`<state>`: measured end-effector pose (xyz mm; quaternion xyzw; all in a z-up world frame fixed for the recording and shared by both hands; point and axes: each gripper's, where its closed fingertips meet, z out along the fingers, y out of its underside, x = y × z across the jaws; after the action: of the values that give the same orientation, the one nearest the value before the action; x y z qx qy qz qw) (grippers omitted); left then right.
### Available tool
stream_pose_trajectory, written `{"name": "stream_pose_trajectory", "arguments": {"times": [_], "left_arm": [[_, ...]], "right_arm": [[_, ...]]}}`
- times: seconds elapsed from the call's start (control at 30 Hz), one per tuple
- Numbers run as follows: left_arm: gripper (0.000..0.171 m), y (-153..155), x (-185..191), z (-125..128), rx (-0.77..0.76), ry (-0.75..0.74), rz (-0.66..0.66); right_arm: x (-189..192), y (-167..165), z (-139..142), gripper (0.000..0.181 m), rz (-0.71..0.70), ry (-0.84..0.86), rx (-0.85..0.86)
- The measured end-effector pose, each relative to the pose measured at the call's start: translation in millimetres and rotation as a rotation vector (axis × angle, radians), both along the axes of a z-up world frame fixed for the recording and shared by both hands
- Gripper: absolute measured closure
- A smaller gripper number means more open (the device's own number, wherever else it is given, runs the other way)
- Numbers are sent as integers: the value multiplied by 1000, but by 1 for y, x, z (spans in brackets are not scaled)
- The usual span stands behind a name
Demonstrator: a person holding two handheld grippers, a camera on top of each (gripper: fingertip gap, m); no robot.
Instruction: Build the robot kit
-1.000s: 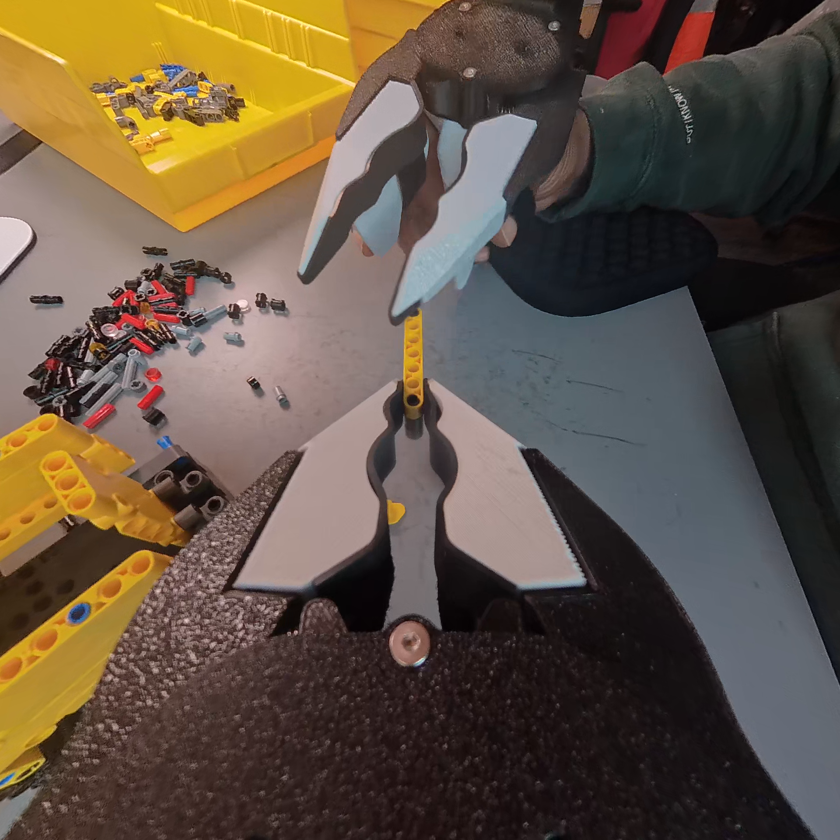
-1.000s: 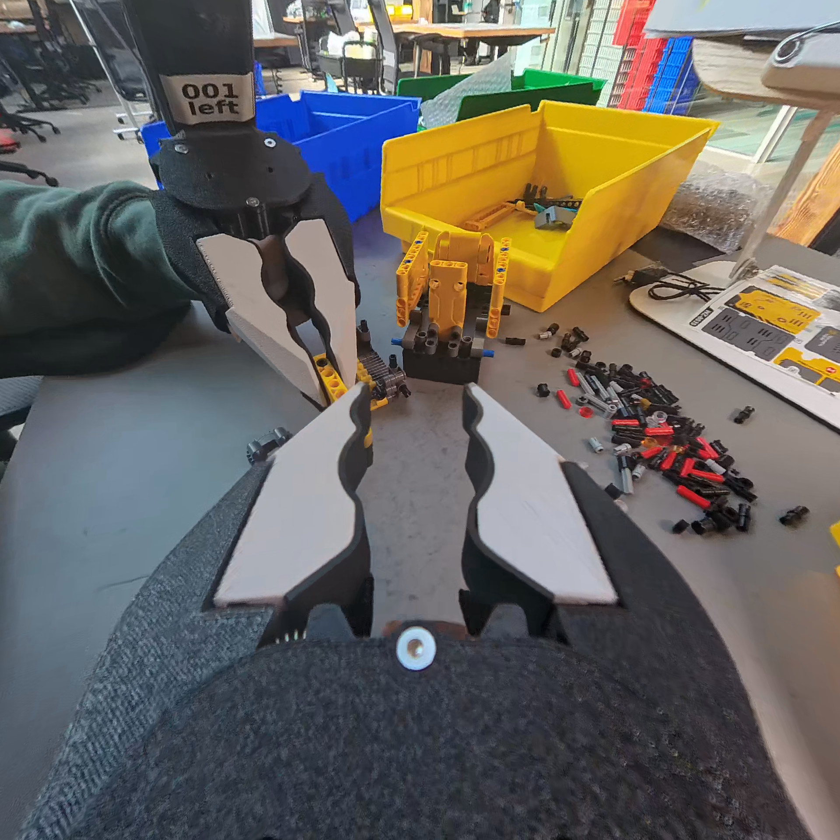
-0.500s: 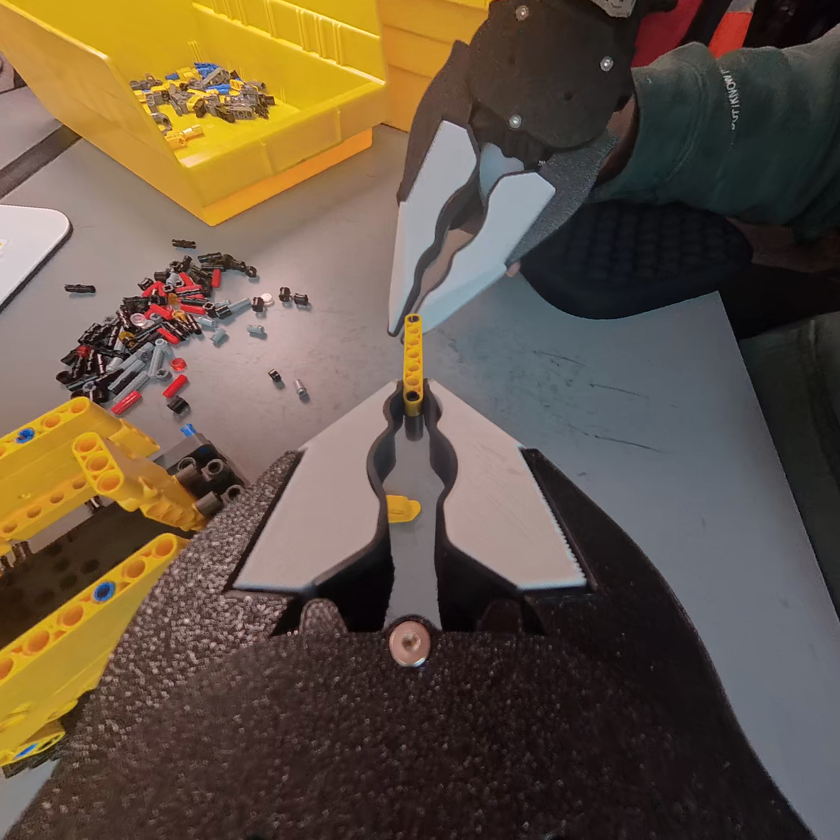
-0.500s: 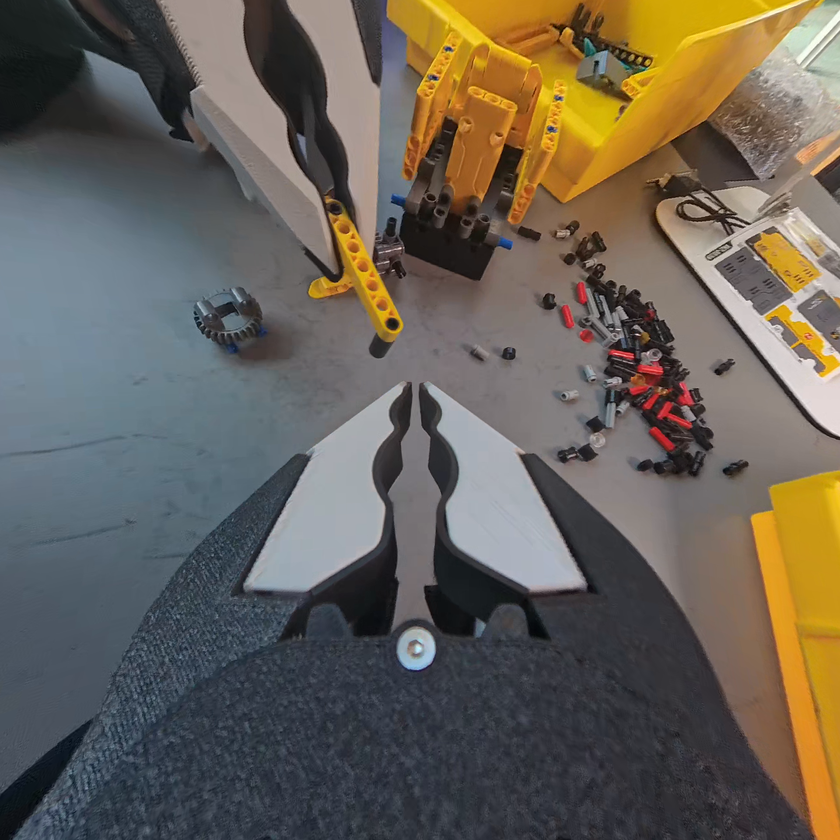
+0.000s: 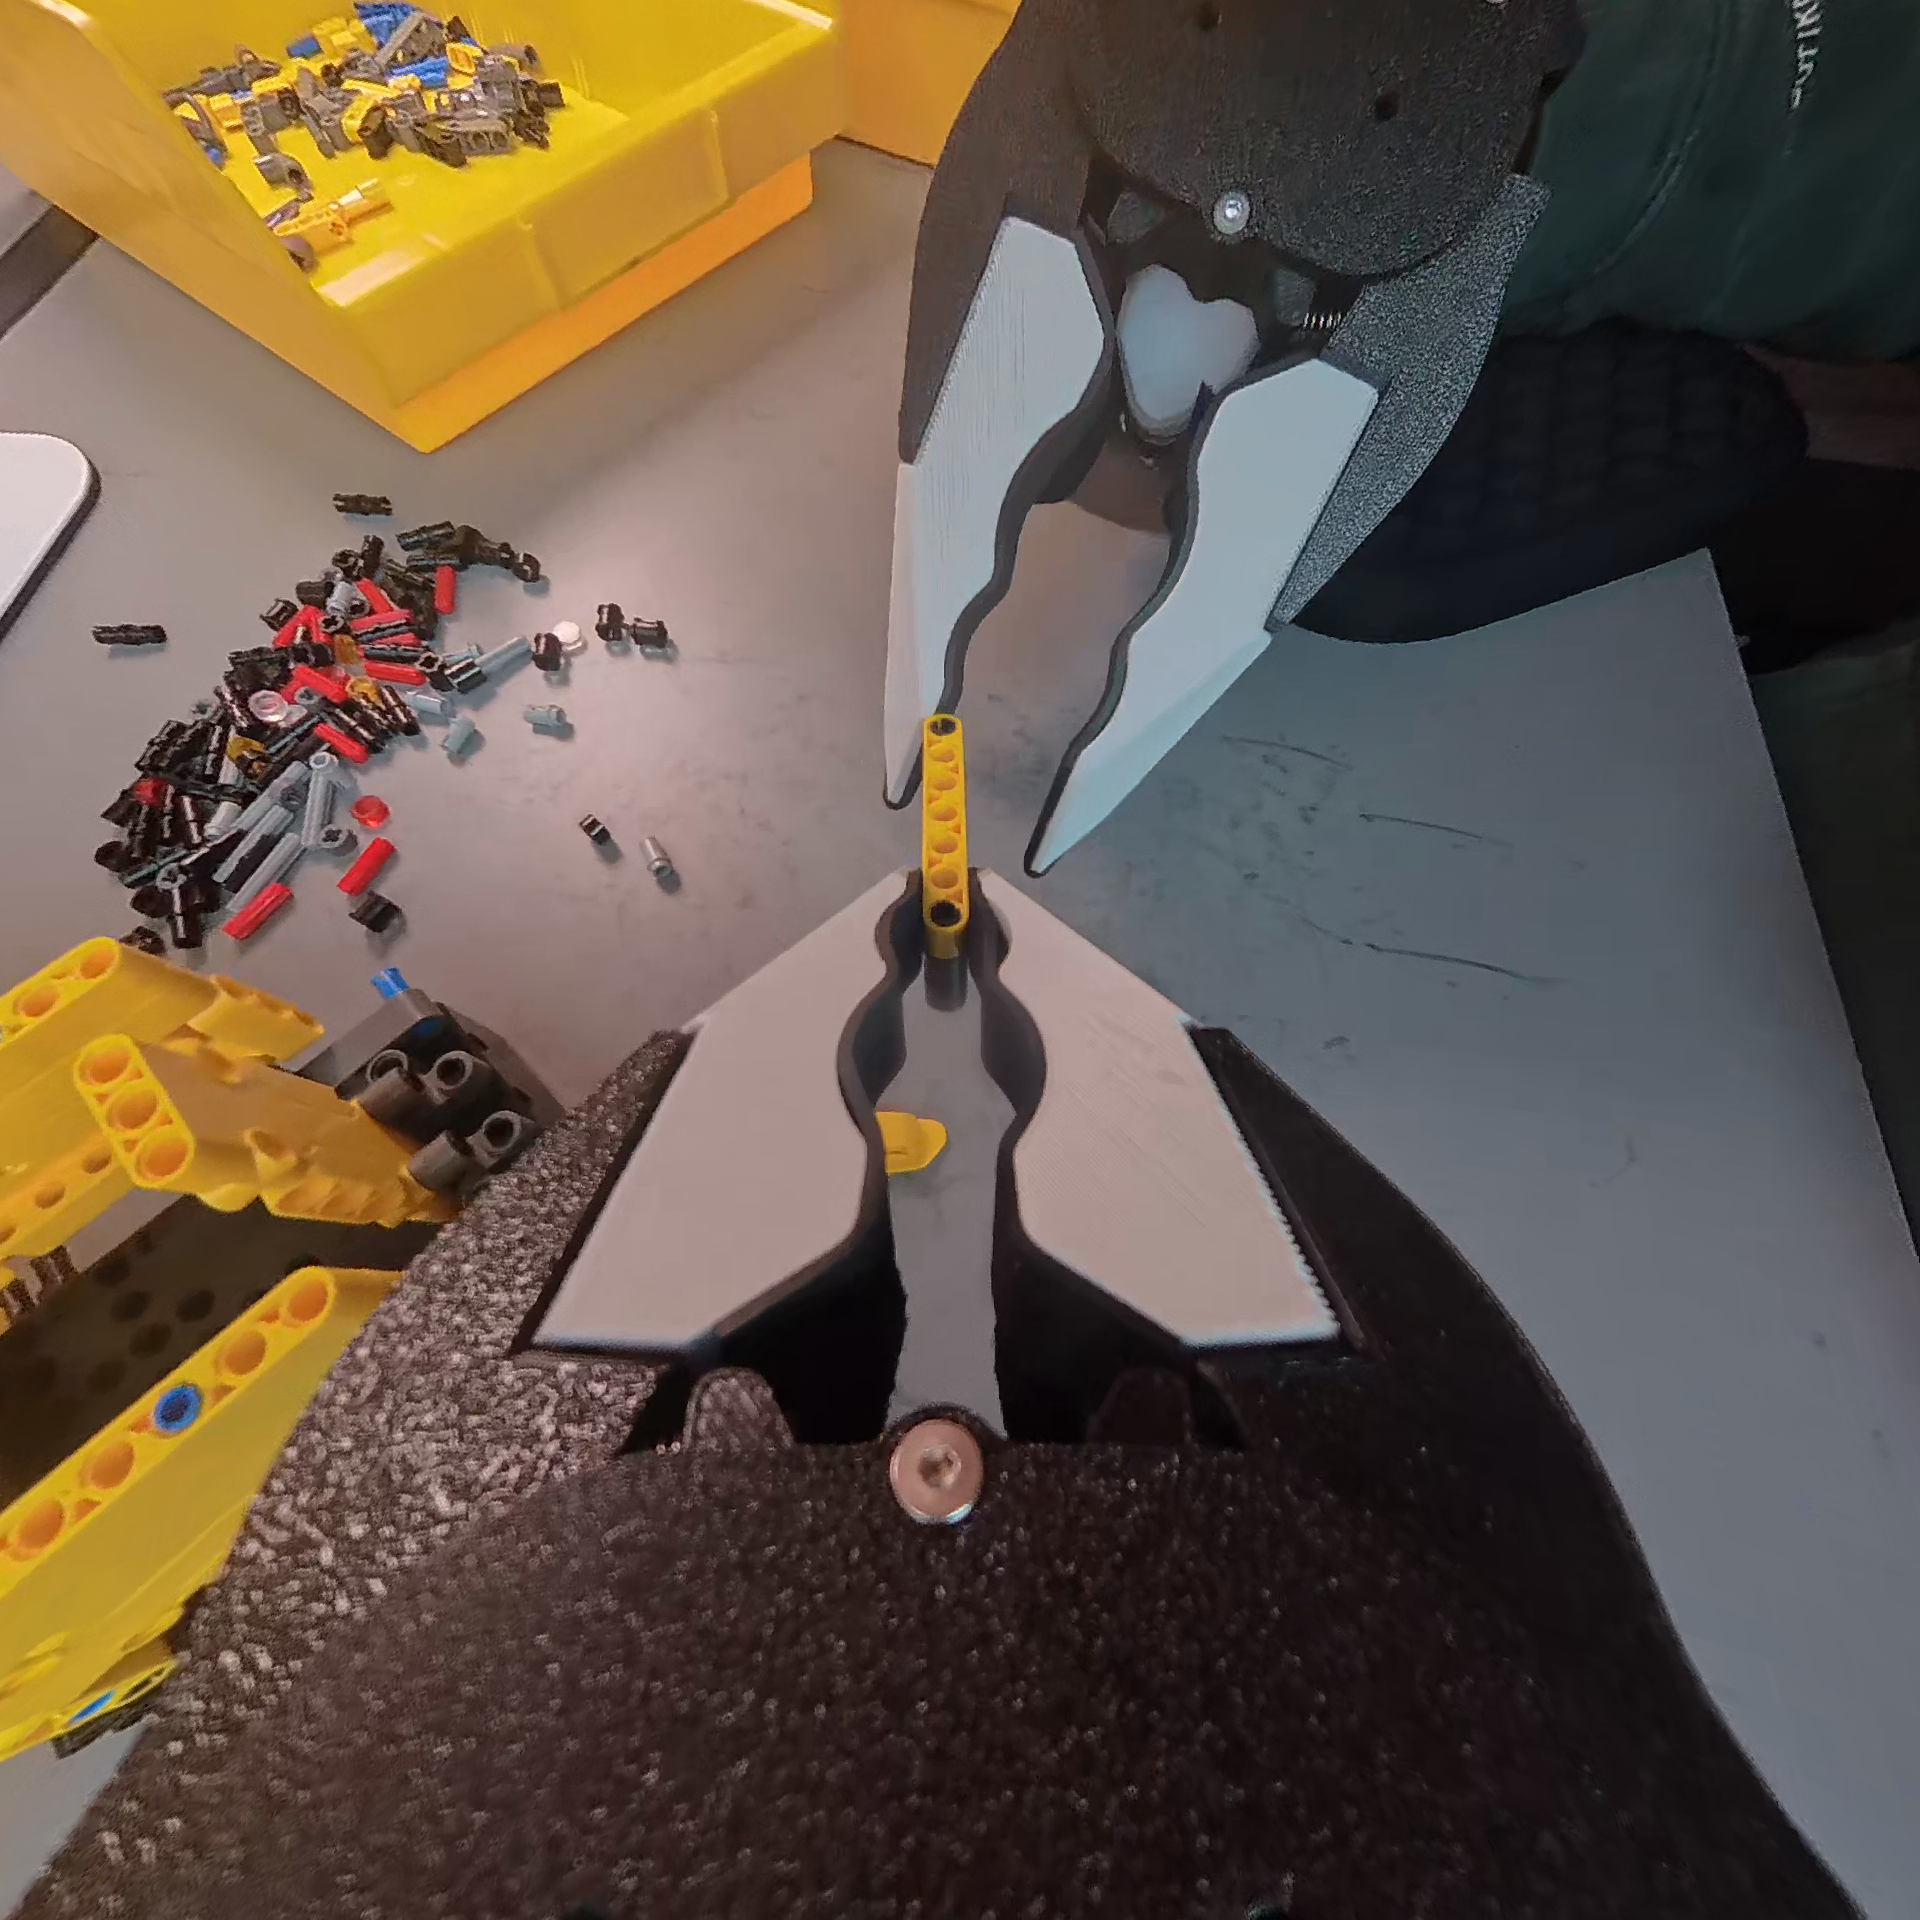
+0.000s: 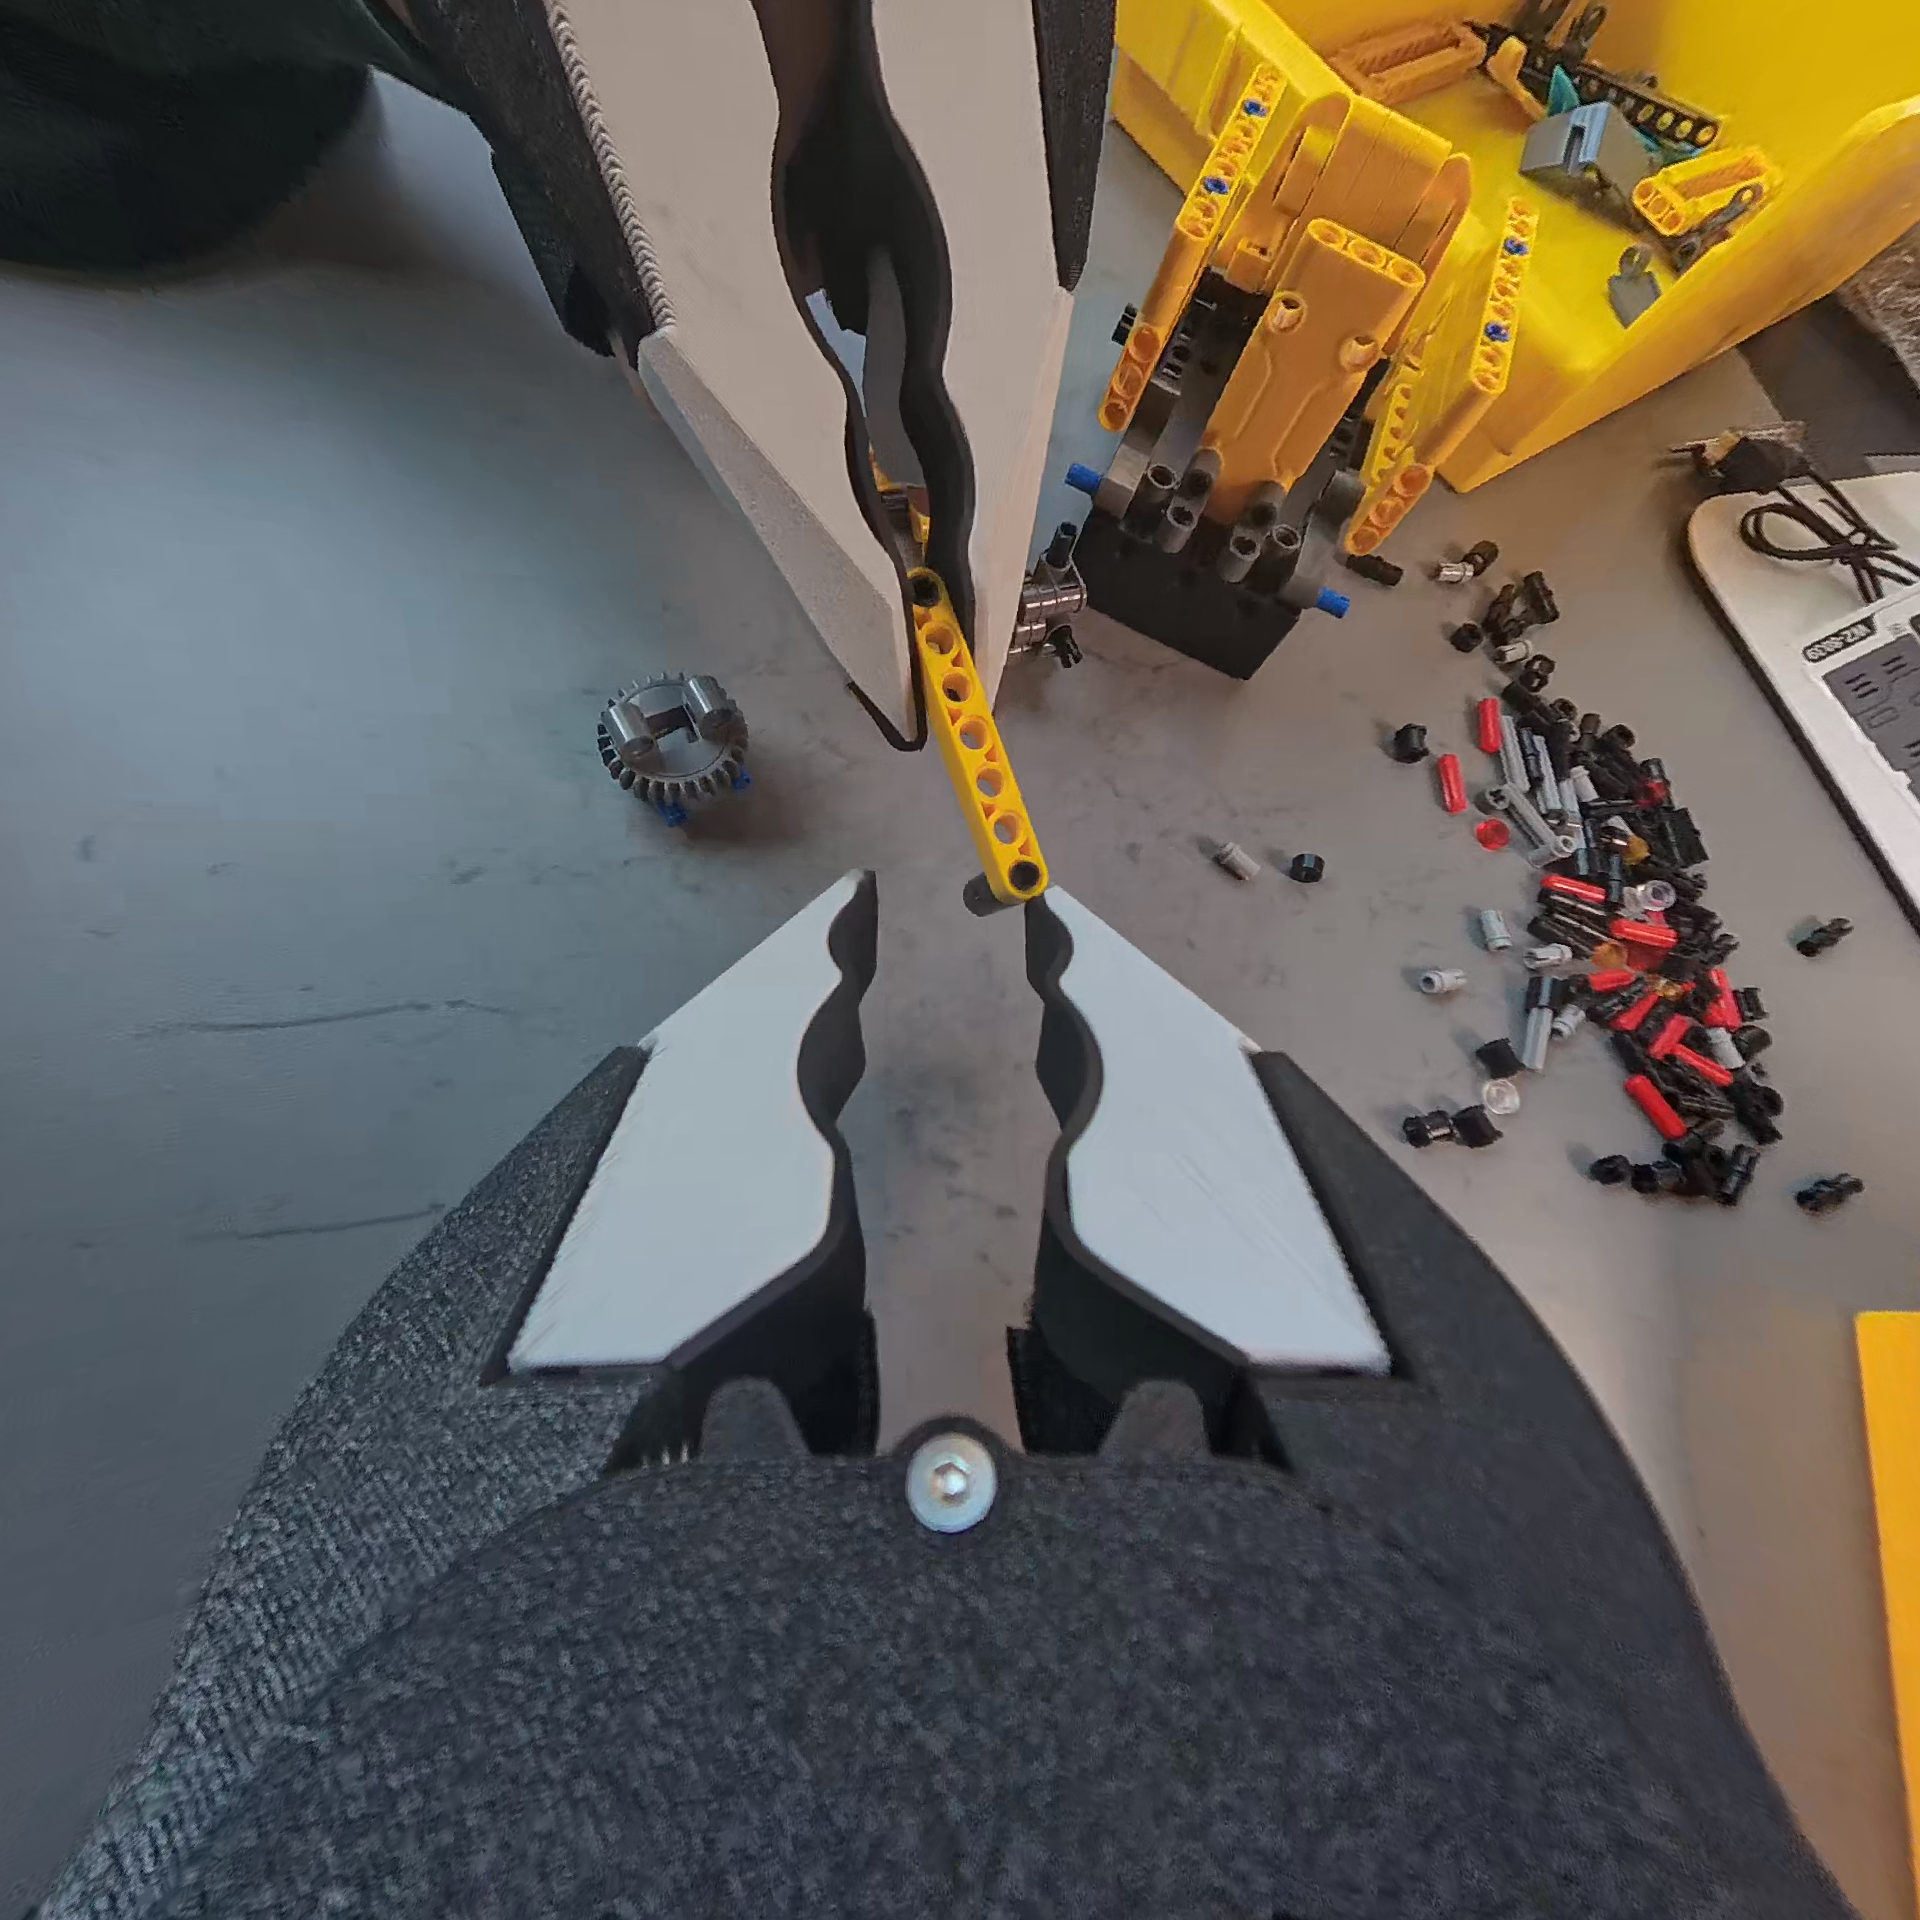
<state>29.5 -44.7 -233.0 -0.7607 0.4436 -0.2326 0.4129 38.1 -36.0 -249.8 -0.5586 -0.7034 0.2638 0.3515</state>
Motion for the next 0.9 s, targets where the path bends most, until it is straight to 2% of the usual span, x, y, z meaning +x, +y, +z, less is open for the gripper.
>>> {"name": "stream_pose_trajectory", "arguments": {"times": [0.2,0.33,0.43,0.5,0.53,0.57,0.6,0.67,0.73,0.83,0.9], "left_arm": [[166,1,-2,-2,-5,23,7],[166,-3,1,-6,-6,51,-11],[166,-3,4,-6,-2,54,-14],[165,-7,13,5,-2,-20,-44],[166,-9,25,17,-6,-83,-64],[166,-2,26,22,48,-24,-34],[166,7,18,26,120,71,6],[171,9,16,37,115,19,28],[171,6,11,38,109,-17,25],[171,5,6,43,130,-47,35],[171,6,1,42,113,-48,44]], "right_arm": [[-1,-5,-5,140,23,-25,31],[1,0,-7,161,31,-49,102],[3,1,-11,162,26,-105,119],[1,-8,-19,164,68,-146,125],[-10,-29,-14,170,142,-84,65],[-12,-36,-24,173,146,-158,38],[-19,-28,-17,179,77,-124,49],[-20,-20,3,181,47,-97,125],[-17,-18,14,169,47,-83,134],[-14,-12,9,165,31,-89,125],[-12,-9,3,173,21,-79,108]]}}
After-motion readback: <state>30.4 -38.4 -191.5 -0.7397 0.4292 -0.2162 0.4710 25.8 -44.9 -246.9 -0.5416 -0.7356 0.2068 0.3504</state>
